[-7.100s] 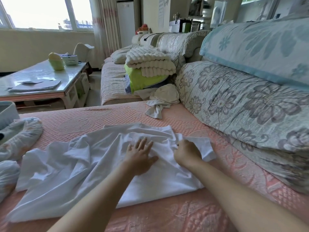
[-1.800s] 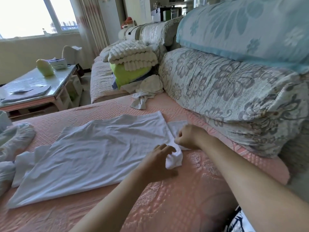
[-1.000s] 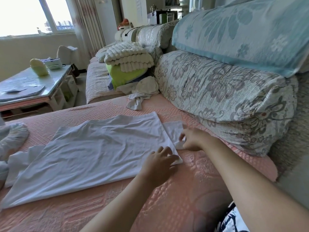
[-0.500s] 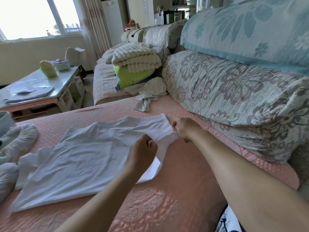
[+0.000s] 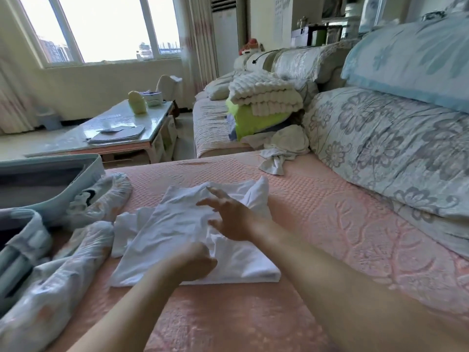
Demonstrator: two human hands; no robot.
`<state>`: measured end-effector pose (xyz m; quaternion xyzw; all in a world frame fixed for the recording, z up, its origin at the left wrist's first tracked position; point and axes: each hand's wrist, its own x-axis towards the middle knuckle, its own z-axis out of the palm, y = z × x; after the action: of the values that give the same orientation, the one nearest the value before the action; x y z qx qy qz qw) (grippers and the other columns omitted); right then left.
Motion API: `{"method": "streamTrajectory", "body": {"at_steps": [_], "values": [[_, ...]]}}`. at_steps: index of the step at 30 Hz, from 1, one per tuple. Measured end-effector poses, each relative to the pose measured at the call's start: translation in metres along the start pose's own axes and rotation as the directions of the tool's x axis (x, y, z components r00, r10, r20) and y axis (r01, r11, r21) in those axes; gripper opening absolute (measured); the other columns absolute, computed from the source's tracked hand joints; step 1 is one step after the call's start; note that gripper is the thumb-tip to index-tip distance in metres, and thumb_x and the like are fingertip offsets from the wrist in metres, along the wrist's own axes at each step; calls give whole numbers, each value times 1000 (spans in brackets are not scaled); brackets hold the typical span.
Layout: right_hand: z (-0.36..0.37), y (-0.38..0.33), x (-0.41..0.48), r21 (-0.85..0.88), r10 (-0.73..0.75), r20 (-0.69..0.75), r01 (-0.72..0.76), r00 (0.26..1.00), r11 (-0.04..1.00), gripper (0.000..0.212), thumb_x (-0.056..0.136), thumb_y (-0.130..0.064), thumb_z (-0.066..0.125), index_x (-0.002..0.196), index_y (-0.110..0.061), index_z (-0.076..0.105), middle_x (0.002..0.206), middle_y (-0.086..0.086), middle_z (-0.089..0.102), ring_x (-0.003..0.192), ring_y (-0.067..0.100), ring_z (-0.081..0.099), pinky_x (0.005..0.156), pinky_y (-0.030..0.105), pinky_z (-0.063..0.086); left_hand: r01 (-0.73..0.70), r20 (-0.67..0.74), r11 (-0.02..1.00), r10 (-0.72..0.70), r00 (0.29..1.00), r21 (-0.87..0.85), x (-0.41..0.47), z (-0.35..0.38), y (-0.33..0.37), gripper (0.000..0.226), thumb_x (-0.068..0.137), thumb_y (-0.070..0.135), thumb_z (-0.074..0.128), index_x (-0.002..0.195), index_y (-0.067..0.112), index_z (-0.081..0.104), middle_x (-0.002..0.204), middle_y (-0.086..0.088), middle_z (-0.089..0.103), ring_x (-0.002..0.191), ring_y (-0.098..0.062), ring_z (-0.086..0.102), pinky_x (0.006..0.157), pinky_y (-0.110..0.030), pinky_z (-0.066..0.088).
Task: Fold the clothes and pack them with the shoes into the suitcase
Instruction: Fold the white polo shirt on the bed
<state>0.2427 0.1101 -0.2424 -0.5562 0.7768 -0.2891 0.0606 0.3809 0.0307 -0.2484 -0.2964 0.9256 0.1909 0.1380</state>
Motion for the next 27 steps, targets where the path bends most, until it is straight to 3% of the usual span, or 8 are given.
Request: {"method": "streamTrajectory", "body": {"at_steps": [3, 7, 10, 13, 16, 19, 22, 27], "values": [[2, 12, -8, -56, 73, -103, -79, 992, 995, 47, 96, -9, 57, 138, -28, 53, 161, 1, 27, 133, 30, 51, 110, 46, 42, 44, -43, 993, -49, 998, -114, 10, 9, -1, 40, 96, 51, 46, 98, 17, 67, 104, -7, 71, 89, -24, 64, 71, -29, 46], [-9, 41, -27, -193, 298, -99, -312, 950, 930, 50, 94, -12, 51, 142, -26, 46, 157, 3, 30, 144, 28, 34, 119, 45, 27, -29, -209, 997, 13, 978, -72, 27, 14, 0, 31, 85, 44, 62, 72, 16, 57, 75, -5, 63, 76, -25, 63, 62, -29, 40], [-16, 56, -41, -390, 511, 159, -421, 845, 819, 71, 95, -35, 56, 157, -28, 22, 166, 4, 12, 151, 28, 20, 123, 46, 15, 11, 2, 999, -11, 1000, -34, 29, 4, 3, 24, 86, 31, 67, 78, 9, 62, 69, -2, 65, 68, -23, 67, 64, -30, 53], [-18, 62, -41, -497, 599, 222, -439, 769, 748, 64, 96, -40, 50, 155, -28, 29, 163, 6, 23, 148, 28, 27, 121, 51, 15, 62, 148, 998, -62, 987, 9, 30, -7, 4, 38, 89, 46, 64, 78, 10, 62, 66, 0, 68, 67, -23, 71, 75, -33, 60], [-24, 62, -27, -594, 456, -79, -409, 887, 693, 37, 93, -29, 45, 127, -23, 57, 137, 9, 52, 128, 30, 45, 109, 45, 30, 82, -202, 985, -50, 978, 154, 40, -24, 3, 57, 89, 67, 44, 93, 14, 64, 87, 2, 69, 82, -20, 65, 79, -32, 52], [-26, 74, -9, -539, 168, -299, -312, 939, 783, 24, 89, -18, 50, 106, -19, 66, 116, 8, 61, 109, 30, 55, 91, 41, 41, -52, -429, 993, 91, 899, 103, 63, -34, 5, 40, 96, 49, 44, 107, 14, 60, 103, -4, 66, 95, -26, 62, 73, -33, 48], [-26, 90, 10, -484, 83, -299, -226, 951, 845, 27, 89, -9, 53, 107, -20, 70, 112, 5, 64, 107, 30, 58, 91, 41, 44, -210, -466, 967, 252, 848, 141, 89, -29, 3, 27, 100, 33, 45, 123, 21, 53, 127, -2, 58, 118, -24, 54, 90, -37, 48], [-21, 112, 38, -454, 188, -73, -200, 980, 868, 50, 94, -9, 44, 140, -27, 55, 145, -3, 54, 136, 21, 43, 115, 39, 24, -218, -292, 957, 268, 918, 194, 133, -22, -8, 63, 102, 43, 43, 156, 23, 19, 161, -2, 27, 148, -23, 22, 119, -41, 19]]}}
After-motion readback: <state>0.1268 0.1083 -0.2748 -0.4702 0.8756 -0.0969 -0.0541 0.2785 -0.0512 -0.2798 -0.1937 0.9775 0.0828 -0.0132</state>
